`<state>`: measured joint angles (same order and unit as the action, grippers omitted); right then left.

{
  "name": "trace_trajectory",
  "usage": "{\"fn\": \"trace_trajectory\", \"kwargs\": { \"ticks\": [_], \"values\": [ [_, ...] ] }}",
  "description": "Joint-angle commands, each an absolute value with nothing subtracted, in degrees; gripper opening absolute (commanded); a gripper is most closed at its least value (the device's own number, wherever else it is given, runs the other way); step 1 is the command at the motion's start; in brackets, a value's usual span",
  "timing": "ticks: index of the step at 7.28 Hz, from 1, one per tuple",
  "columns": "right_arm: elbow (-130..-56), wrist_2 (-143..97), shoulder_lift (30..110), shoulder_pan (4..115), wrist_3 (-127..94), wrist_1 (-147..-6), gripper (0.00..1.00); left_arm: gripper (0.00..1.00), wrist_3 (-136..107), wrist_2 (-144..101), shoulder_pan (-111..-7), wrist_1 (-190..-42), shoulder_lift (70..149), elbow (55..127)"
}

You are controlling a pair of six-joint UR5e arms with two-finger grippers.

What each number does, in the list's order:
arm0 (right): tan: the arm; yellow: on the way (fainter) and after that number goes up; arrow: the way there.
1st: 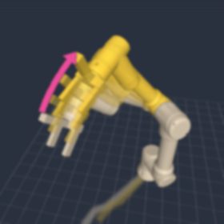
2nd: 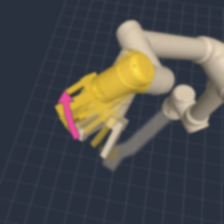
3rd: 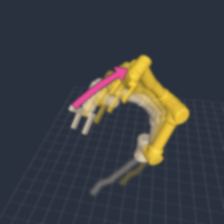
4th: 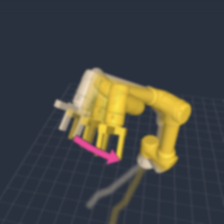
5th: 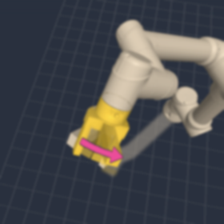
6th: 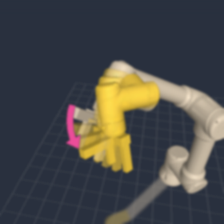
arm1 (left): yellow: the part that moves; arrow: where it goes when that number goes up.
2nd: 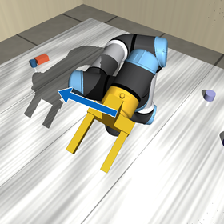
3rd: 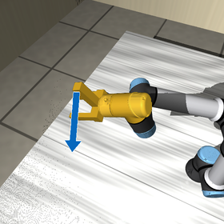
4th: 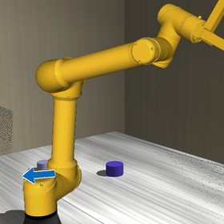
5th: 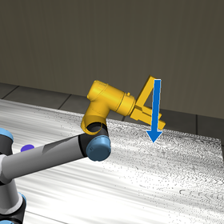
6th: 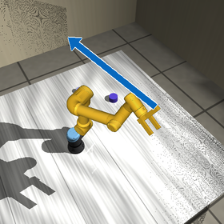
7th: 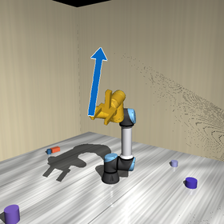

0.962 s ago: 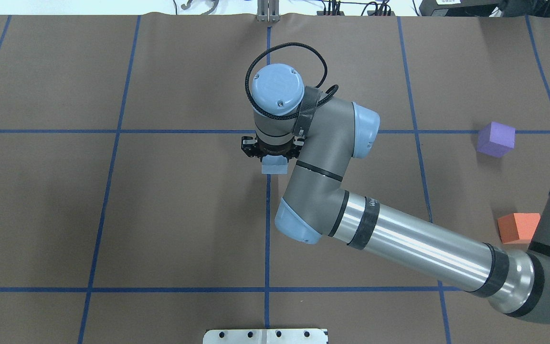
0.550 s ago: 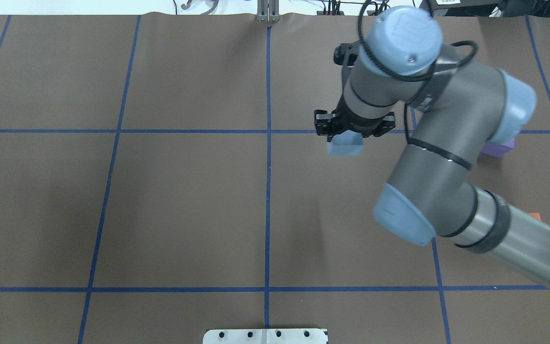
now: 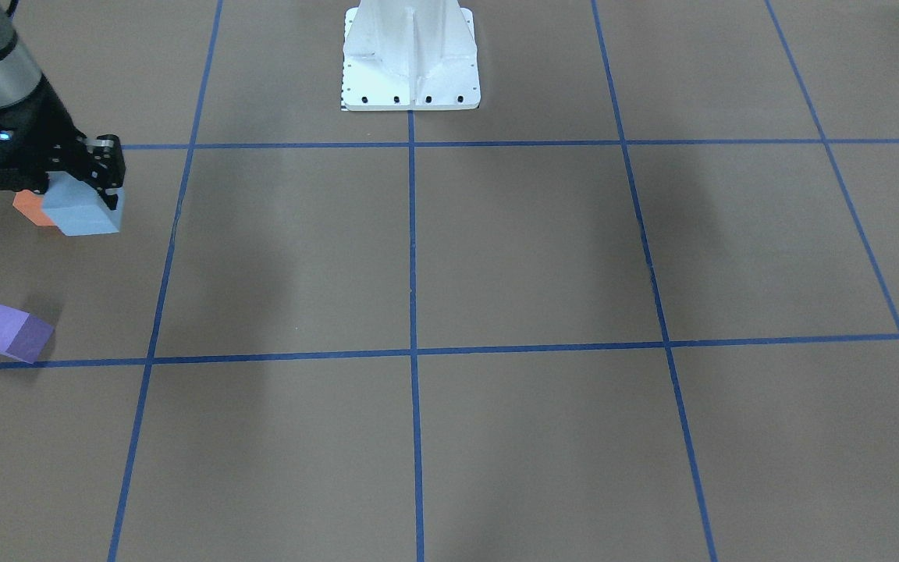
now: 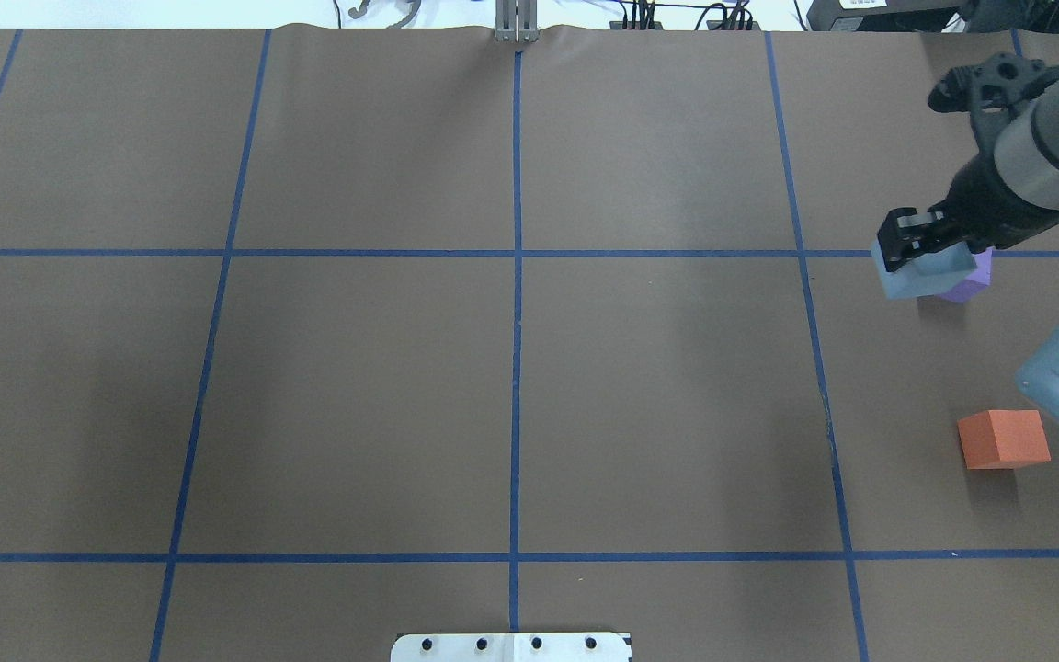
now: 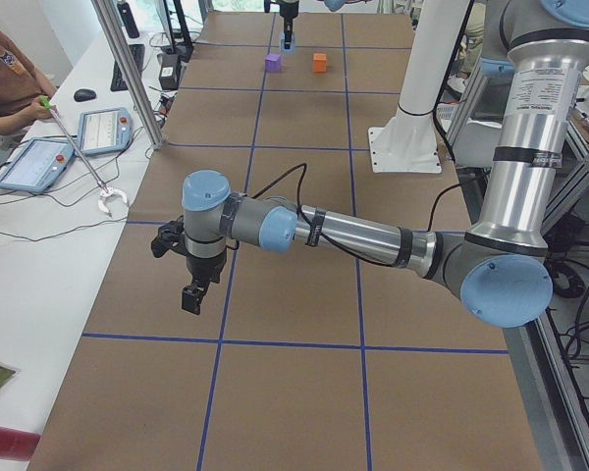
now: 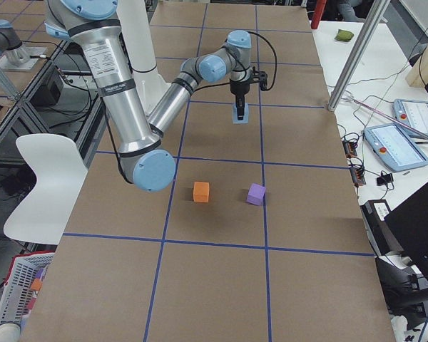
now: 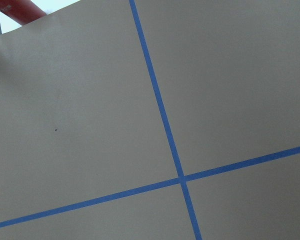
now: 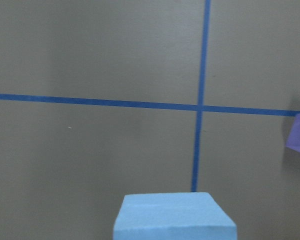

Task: Place blue block between orange and purple blocks
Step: 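Carry the light blue cube with the right gripper toward the purple cube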

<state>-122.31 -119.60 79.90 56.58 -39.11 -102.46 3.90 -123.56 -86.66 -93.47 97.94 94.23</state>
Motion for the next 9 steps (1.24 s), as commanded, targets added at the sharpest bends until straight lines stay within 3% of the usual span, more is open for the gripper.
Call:
{"fn": "trace_trajectory", "kwargs": {
  "ticks": [1,4,9],
  "values": [
    [-118.68,-120.67,90.05,59.24,-35.95,-90.31,0.00,1.00,3.78,-123.40,-86.57,-93.25,97.91,94.22],
    [-105.51,-121.46,91.84,59.33,-35.95,-78.15,0.00,1.00,3.78,-123.22,-86.57,-93.16,98.00,94.31],
    [-99.76,-123.84,91.94,58.02,-36.39,-77.61,0.00,1.00,3.60,-123.05,-86.49,-93.16,98.00,94.39]
  ]
}}
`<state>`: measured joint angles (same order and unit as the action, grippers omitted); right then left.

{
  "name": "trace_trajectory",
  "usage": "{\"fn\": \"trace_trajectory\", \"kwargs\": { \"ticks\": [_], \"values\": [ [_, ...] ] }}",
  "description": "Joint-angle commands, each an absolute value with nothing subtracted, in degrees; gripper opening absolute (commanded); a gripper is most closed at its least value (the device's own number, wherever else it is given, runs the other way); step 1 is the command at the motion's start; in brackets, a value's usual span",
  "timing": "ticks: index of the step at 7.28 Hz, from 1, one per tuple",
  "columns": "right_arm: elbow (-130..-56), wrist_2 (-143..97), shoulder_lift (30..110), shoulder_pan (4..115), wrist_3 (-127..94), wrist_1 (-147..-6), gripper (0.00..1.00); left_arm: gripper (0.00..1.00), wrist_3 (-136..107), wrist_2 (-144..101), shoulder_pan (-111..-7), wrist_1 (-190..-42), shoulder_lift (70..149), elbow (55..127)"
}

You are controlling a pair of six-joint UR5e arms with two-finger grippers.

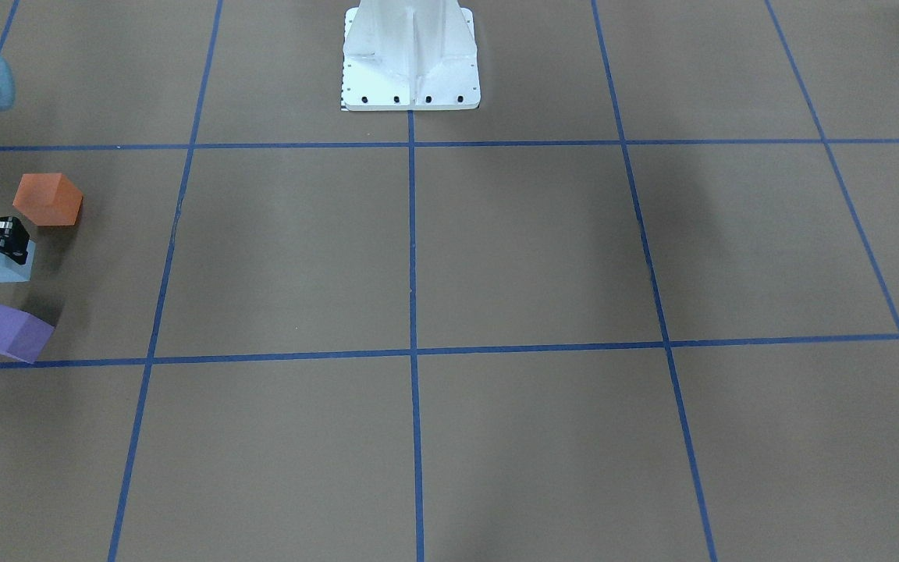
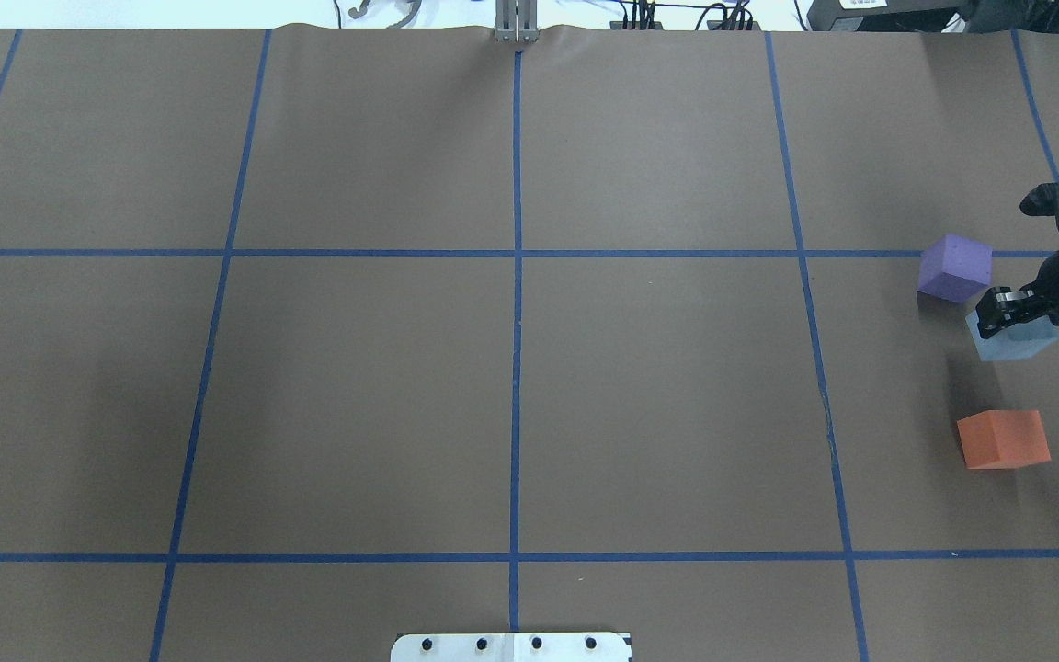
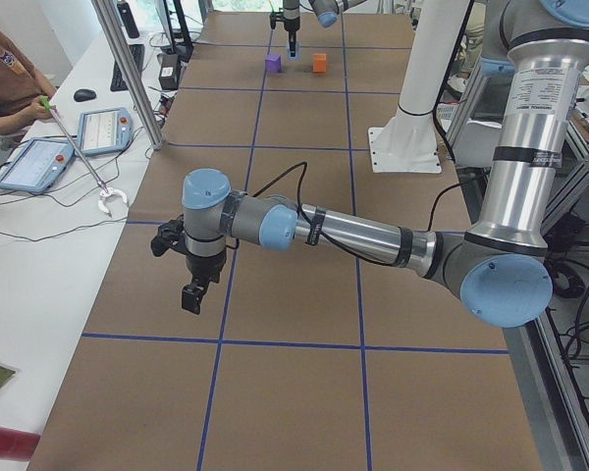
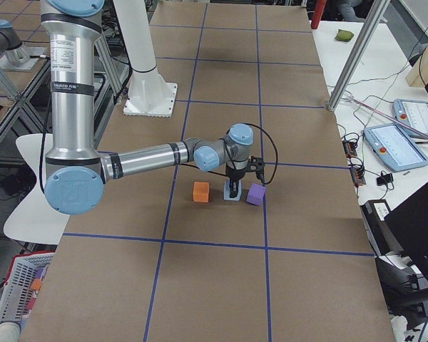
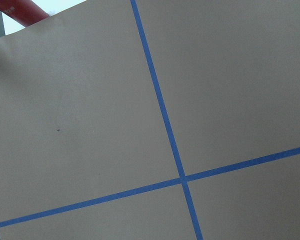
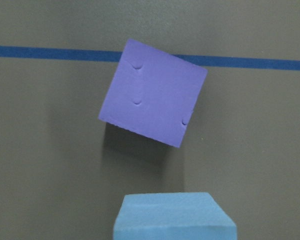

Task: Place blue block between orange and purple blocks
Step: 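Carry the light blue cube with the right gripper toward the purple cube, then lower the light blue cube between the purple and orange cubes with the right gripper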

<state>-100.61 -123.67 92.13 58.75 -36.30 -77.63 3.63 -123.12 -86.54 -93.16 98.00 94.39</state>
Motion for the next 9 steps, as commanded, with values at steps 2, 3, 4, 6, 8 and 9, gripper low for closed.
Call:
{"fn": "trace_trajectory", "kwargs": {
  "ticks": [2,3,4,6,8,9],
  "values": [
    [-98.70,-123.84,91.32,56.09,-36.47,-77.70,0.00,1.00,3.60,-123.05,-86.48,-93.16,98.00,94.22],
    [-98.70,-123.84,91.06,55.29,-36.47,-77.70,0.00,1.00,3.60,-123.05,-86.40,-93.16,98.00,94.13],
    [-98.70,-123.84,90.88,54.67,-36.47,-77.61,0.00,1.00,3.60,-123.05,-86.40,-93.16,98.00,94.13],
    [-96.60,-123.84,88.34,54.05,-36.65,-77.61,0.00,1.00,3.60,-122.96,-86.40,-93.16,98.00,93.96],
    [-96.68,-125.76,88.59,54.23,-36.39,-77.61,0.23,1.00,3.60,-121.48,-86.31,-93.16,98.00,93.96],
    [-96.77,-125.86,89.03,54.40,-36.13,-77.61,0.39,1.00,3.60,-121.46,-86.13,-93.16,98.00,93.96]
  ]
}}
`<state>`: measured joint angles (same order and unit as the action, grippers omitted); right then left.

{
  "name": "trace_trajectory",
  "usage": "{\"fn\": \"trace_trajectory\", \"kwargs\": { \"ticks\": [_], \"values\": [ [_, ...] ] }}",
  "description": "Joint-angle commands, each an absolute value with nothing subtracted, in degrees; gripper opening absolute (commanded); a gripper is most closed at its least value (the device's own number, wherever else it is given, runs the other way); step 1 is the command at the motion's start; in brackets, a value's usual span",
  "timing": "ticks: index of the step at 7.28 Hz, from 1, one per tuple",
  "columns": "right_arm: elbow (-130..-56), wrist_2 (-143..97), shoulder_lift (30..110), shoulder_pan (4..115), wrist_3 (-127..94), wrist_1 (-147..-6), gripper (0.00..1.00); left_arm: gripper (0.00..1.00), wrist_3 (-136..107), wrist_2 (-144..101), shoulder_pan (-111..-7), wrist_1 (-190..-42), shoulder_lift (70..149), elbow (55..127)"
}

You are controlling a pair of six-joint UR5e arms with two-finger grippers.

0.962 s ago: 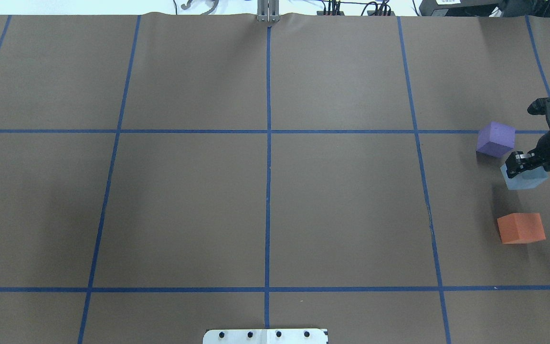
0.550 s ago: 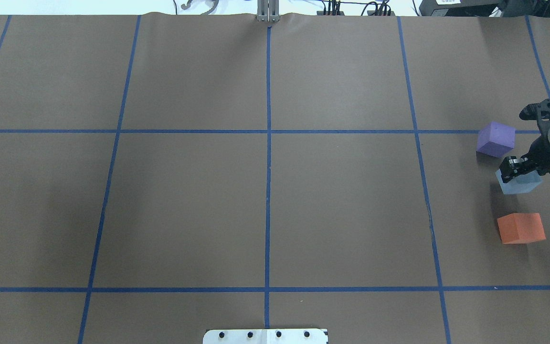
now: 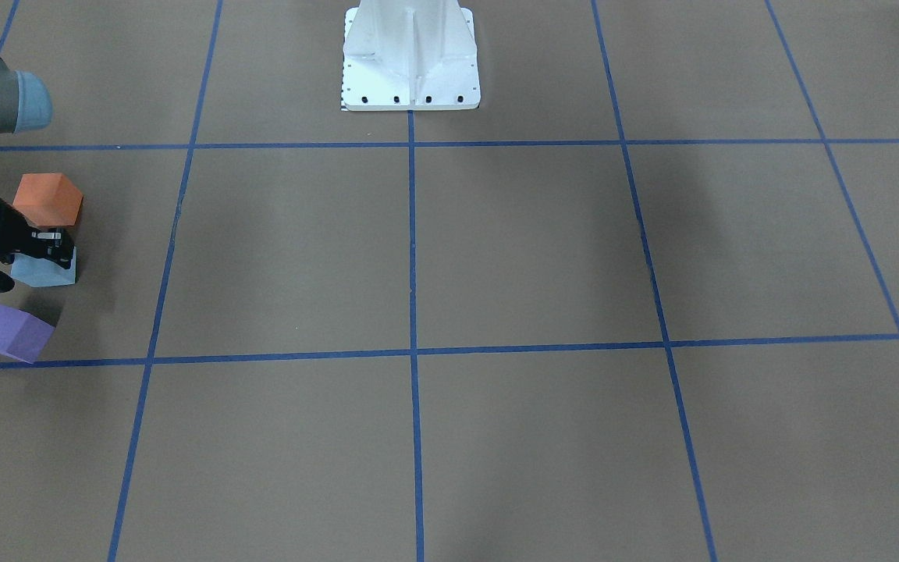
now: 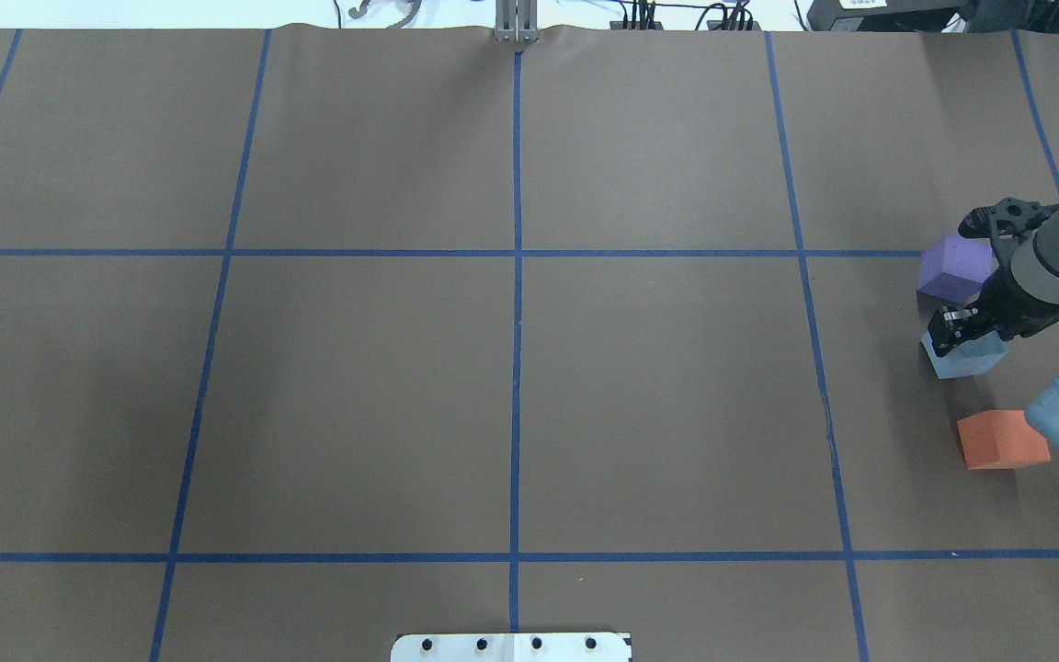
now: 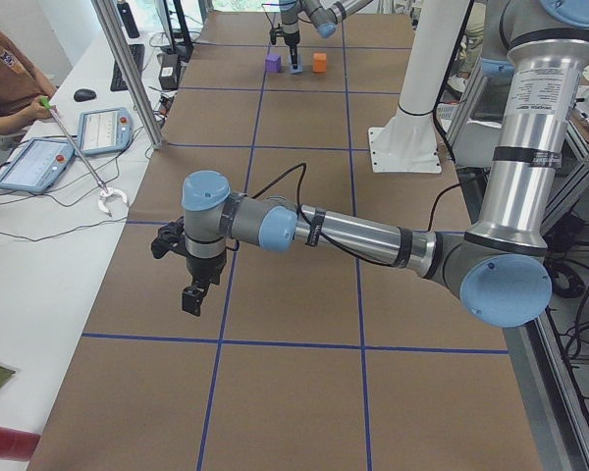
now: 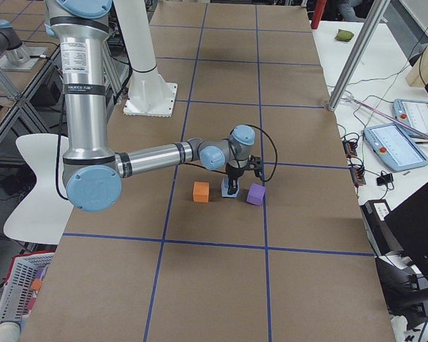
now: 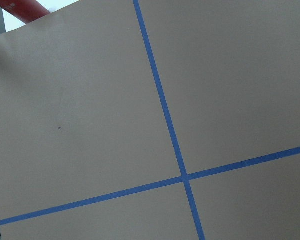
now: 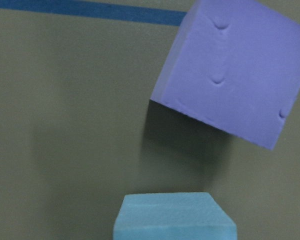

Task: Place blue block between orange and purple blocks
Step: 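Lower the light blue cube between the purple and orange cubes with the right gripper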

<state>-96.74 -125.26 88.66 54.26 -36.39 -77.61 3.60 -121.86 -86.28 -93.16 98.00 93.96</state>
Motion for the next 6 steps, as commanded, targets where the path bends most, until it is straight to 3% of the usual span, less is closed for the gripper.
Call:
{"fn": "trace_trajectory", "kwargs": {
  "ticks": [1,3,4,5,6],
  "values": [
    [-96.94,-125.86,89.56,54.58,-35.95,-77.52,0.39,1.00,3.60,-121.38,-86.05,-93.16,98.00,93.96],
    [-97.03,-125.86,90.26,54.75,-35.77,-77.52,0.39,1.00,3.60,-121.38,-86.04,-93.16,98.00,93.96],
    [-97.03,-125.77,90.35,54.76,-35.86,-77.52,0.50,1.00,3.60,-121.38,-86.04,-93.16,98.00,93.96],
    [-97.03,-125.08,90.53,54.76,-36.47,-77.52,1.00,1.00,3.60,-121.38,-85.96,-93.16,98.00,93.96],
    [-97.03,-124.98,90.53,54.76,-36.47,-77.52,1.00,1.00,3.60,-121.38,-85.96,-93.16,98.00,93.96]
  ]
}}
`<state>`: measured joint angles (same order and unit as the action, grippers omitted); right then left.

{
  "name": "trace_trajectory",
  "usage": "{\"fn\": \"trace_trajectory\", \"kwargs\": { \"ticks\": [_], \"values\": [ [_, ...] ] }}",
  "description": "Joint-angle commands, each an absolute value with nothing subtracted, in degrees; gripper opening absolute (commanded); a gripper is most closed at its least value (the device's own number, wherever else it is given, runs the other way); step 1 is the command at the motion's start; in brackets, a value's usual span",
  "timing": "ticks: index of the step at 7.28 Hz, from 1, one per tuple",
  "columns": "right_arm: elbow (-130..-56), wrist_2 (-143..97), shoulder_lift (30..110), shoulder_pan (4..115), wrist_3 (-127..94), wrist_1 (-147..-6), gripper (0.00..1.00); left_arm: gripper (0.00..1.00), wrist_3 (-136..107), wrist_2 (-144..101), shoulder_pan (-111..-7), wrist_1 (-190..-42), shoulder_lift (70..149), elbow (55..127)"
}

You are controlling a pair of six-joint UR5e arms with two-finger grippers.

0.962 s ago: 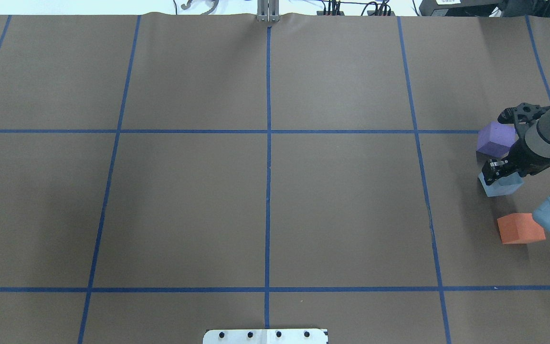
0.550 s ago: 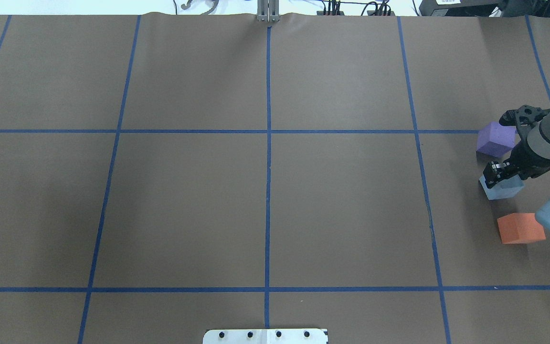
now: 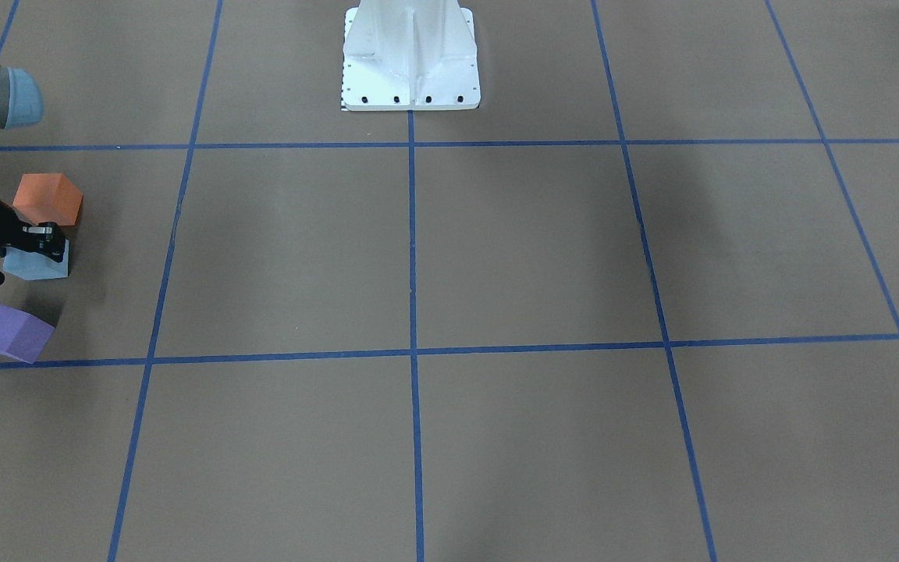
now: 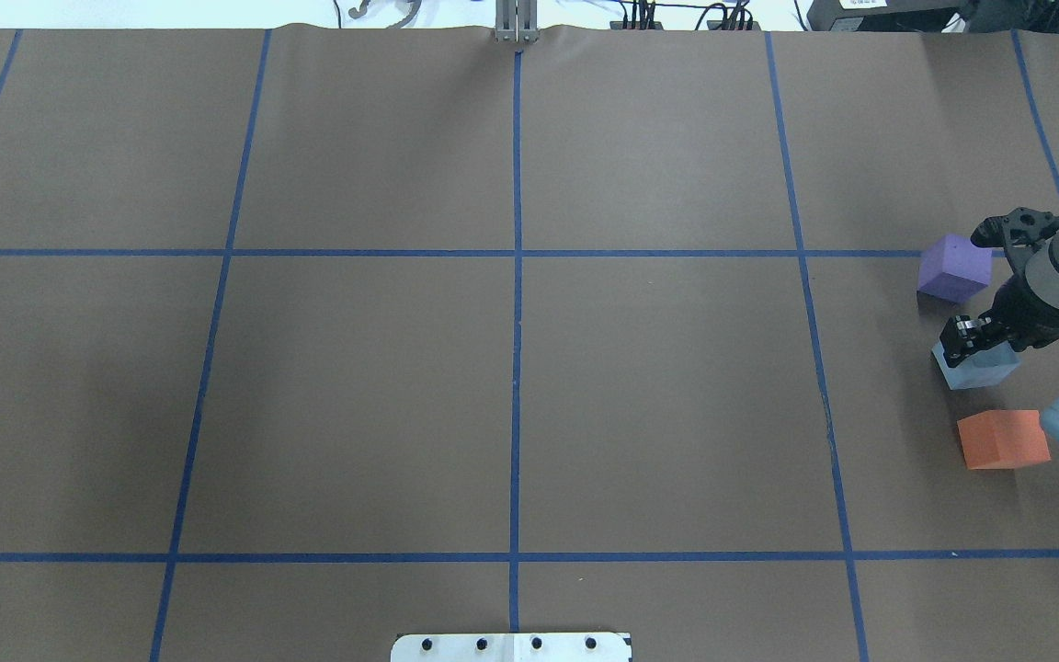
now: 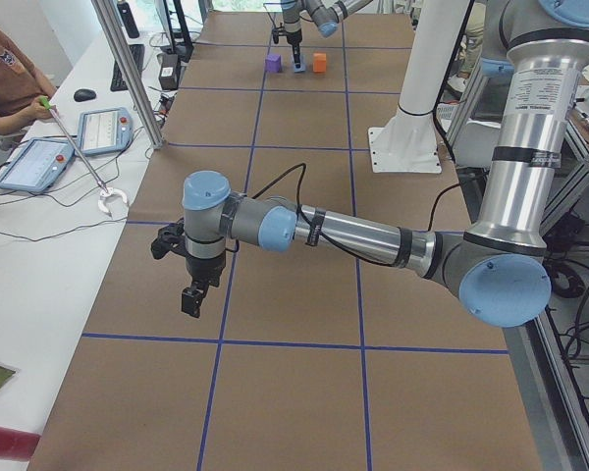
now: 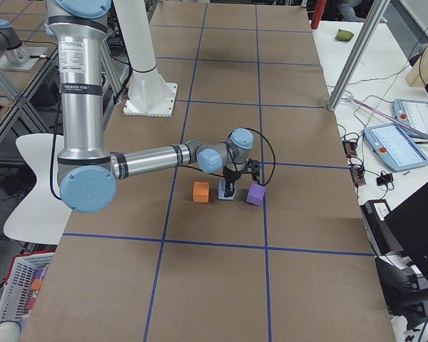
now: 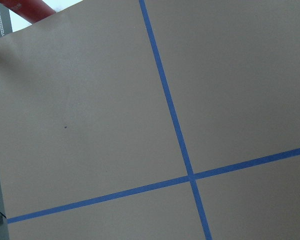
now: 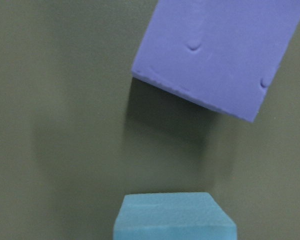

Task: Place blue block between orange and purple blocks
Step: 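Lower the light blue cube between the purple and orange cubes with the right gripper, then open the right gripper and raise it away from the cubes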

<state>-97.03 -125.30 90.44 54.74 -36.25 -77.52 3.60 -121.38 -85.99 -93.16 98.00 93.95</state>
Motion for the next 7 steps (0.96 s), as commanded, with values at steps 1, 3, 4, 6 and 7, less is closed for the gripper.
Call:
{"fn": "trace_trajectory", "kwargs": {
  "ticks": [1,3,4,6,7],
  "values": [
    [-97.12,-124.98,90.44,54.93,-36.47,-77.43,1.00,1.00,3.60,-121.38,-85.96,-93.16,98.00,93.96],
    [-97.90,-125.07,90.44,56.59,-36.39,-77.52,1.00,1.00,3.60,-121.38,-85.96,-93.16,98.00,93.96],
    [-101.65,-125.85,90.61,60.78,-36.04,-78.13,1.00,1.00,3.60,-121.38,-85.96,-93.16,98.00,93.96],
    [-108.62,-127.69,92.46,72.01,-25.39,-80.31,1.00,1.00,3.87,-121.38,-85.96,-93.16,97.65,93.96],
    [-108.46,-130.49,92.63,77.64,-14.61,-85.12,1.00,1.00,3.95,-121.46,-85.96,-93.16,97.47,93.87]
  ]
}}
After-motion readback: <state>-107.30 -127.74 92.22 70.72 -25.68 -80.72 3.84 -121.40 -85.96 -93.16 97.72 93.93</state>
